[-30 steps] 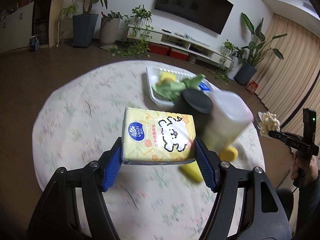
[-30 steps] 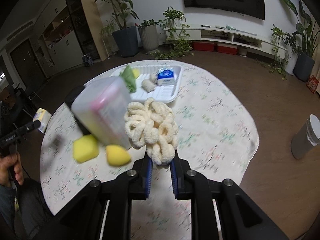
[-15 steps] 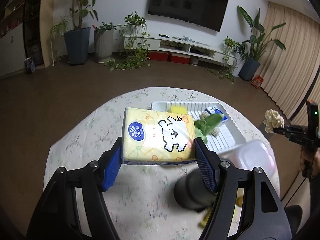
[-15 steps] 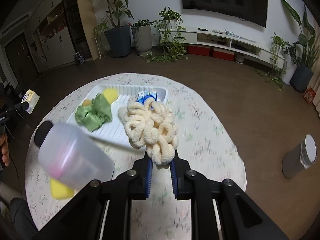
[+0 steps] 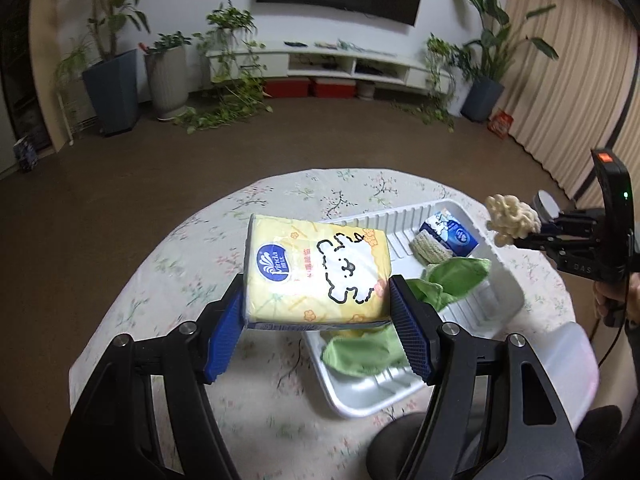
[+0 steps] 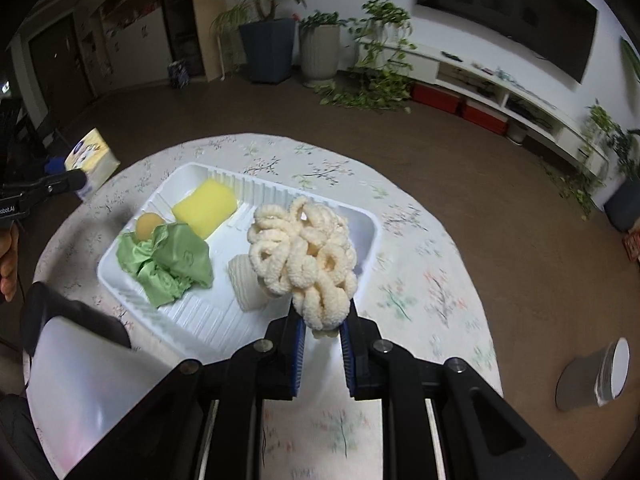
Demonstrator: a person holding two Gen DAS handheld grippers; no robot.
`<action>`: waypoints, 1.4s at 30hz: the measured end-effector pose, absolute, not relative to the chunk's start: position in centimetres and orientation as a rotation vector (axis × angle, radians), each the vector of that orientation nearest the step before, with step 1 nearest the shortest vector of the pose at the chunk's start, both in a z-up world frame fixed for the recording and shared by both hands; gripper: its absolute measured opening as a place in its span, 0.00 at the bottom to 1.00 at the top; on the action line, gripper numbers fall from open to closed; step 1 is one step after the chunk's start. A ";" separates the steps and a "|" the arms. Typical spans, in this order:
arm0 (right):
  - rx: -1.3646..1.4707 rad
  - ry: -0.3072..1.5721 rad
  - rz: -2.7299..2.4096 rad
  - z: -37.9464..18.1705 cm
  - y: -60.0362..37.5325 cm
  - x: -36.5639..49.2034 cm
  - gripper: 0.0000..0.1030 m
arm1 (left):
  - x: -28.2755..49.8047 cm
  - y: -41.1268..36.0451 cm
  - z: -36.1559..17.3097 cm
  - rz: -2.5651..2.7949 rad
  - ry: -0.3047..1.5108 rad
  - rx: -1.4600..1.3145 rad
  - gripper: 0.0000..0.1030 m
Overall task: Organize soft objects
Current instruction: 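Lift the tissue pack and loofah puff and carry both toward the white tray, then release the tissue pack into the tray while the right tool releases the loofah puff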
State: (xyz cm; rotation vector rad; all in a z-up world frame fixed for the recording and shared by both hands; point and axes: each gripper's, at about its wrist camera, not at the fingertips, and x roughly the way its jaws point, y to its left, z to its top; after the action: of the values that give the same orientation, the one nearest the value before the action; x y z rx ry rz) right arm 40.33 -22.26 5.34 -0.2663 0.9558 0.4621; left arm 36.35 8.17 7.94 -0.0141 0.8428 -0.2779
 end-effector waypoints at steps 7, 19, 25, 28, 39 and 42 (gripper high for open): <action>-0.324 0.986 0.547 3.8 -18.4 42.8 0.17 | 39.5 6.1 5.8 -0.352 0.886 0.028 0.65; -0.369 1.014 0.606 1.4 -15.3 44.6 0.18 | 41.4 4.4 3.2 -0.438 0.919 0.000 0.65; -0.386 1.016 0.620 1.2 -15.0 44.9 0.20 | 41.7 4.2 2.6 -0.454 0.934 -0.031 0.70; -0.387 1.013 0.622 1.1 -14.7 44.9 0.23 | 42.0 4.3 2.6 -0.448 0.937 -0.046 0.73; -0.378 0.998 0.605 1.2 -16.0 44.2 0.54 | 41.9 4.4 2.8 -0.427 0.926 -0.021 0.82; -0.380 0.989 0.603 1.6 -16.1 44.0 0.62 | 41.7 4.3 3.1 -0.420 0.918 -0.007 0.93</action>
State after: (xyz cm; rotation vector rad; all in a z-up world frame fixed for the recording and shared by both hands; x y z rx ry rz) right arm 44.03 -16.10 1.57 -0.3798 0.9889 0.6033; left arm 41.68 4.33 3.06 -0.0067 0.9181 -0.4199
